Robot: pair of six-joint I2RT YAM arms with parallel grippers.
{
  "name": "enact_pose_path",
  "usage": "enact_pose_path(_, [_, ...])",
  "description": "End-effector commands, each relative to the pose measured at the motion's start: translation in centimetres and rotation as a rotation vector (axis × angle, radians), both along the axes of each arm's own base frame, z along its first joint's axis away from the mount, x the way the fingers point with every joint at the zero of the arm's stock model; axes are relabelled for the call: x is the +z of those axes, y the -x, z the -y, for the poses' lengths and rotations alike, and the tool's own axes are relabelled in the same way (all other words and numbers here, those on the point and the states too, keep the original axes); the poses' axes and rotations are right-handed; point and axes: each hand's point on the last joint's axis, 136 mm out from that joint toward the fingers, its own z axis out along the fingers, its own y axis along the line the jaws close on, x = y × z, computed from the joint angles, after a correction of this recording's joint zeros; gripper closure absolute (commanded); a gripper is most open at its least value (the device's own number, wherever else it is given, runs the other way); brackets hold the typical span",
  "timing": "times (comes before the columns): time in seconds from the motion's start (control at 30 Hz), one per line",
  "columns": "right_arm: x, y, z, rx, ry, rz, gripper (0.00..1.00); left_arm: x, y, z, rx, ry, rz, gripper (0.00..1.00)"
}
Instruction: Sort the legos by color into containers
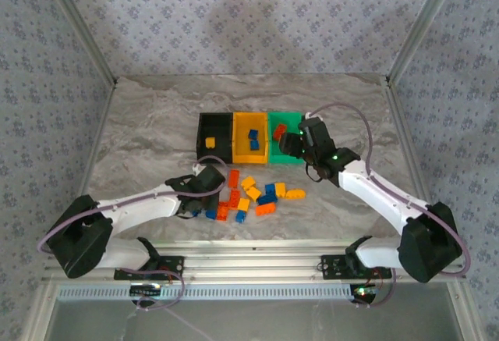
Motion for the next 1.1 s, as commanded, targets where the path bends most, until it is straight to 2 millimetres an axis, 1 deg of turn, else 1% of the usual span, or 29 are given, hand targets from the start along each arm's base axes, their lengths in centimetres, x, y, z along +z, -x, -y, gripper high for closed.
enact_pose_path(0.0, [0.4, 0.3, 1.3, -0.054, -0.002, 0.018, 0.31, 2.2, -0.5, 0.4, 0.003, 0.028, 0.052, 0.65])
enact_pose_path(0.07, [0.5, 0.7, 1.6, -0.064, -0.009, 0.024, 0.31, 3.4, -0.7, 0.6, 0.002, 0.049, 0.073, 0.69])
enact_pose_path(0.13, [0.3, 1.1, 2.1, -0.077, -0.012, 0.02, 0.31, 4.9, -1.2, 0.9, -0.001, 0.065, 0.1, 0.71])
enact_pose_path(0.23, [-0.3, 1.9, 2.7, -0.089, -0.017, 0.014, 0.31, 8.2, -2.5, 2.4, -0.027, 0.106, 0.165, 0.72])
enact_pose_path(0.3, [-0.9, 2.6, 3.2, -0.092, -0.013, 0.008, 0.31, 10.3, -4.1, 3.9, -0.051, 0.127, 0.213, 0.72])
enact_pose_path(0.37, [-1.5, 3.2, 3.5, -0.11, -0.035, -0.004, 0.31, 12.4, -5.9, 5.8, -0.07, 0.149, 0.253, 0.72])
enact_pose_path(0.43, [-2.1, 3.8, 3.9, -0.119, -0.036, -0.012, 0.31, 14.0, -8.1, 8.0, -0.098, 0.155, 0.29, 0.73])
enact_pose_path(0.5, [-2.4, 4.2, 4.2, -0.123, -0.029, -0.016, 0.31, 14.9, -10.4, 9.8, -0.111, 0.147, 0.322, 0.73])
enact_pose_path(0.57, [-2.7, 4.6, 4.7, -0.13, -0.017, -0.025, 0.31, 14.9, -12.6, 11.2, -0.117, 0.131, 0.327, 0.74])
enact_pose_path(0.63, [-2.9, 4.9, 5.0, -0.134, -0.012, -0.027, 0.31, 14.5, -15.1, 12.4, -0.115, 0.103, 0.327, 0.75])
enact_pose_path(0.73, [-3.1, 5.3, 5.2, -0.136, -0.018, -0.027, 0.3, 12.9, -18.2, 13.3, -0.1, 0.059, 0.298, 0.76])
enact_pose_path(0.8, [-3.1, 5.6, 5.4, -0.135, -0.022, -0.026, 0.3, 12.1, -19.8, 13.7, -0.088, 0.049, 0.28, 0.77])
enact_pose_path(0.87, [-3.0, 5.7, 5.5, -0.136, -0.027, -0.023, 0.3, 11.2, -20.9, 14.2, -0.085, 0.039, 0.259, 0.76])
enact_pose_path(0.97, [-2.9, 5.9, 5.6, -0.136, -0.028, -0.021, 0.29, 10.2, -21.9, 14.6, -0.079, 0.014, 0.236, 0.64])
enact_pose_path(1.07, [-2.7, 5.9, 5.8, -0.142, -0.034, -0.018, 0.28, 10.6, -22.3, 14.9, -0.079, 0.025, 0.238, 0.46])
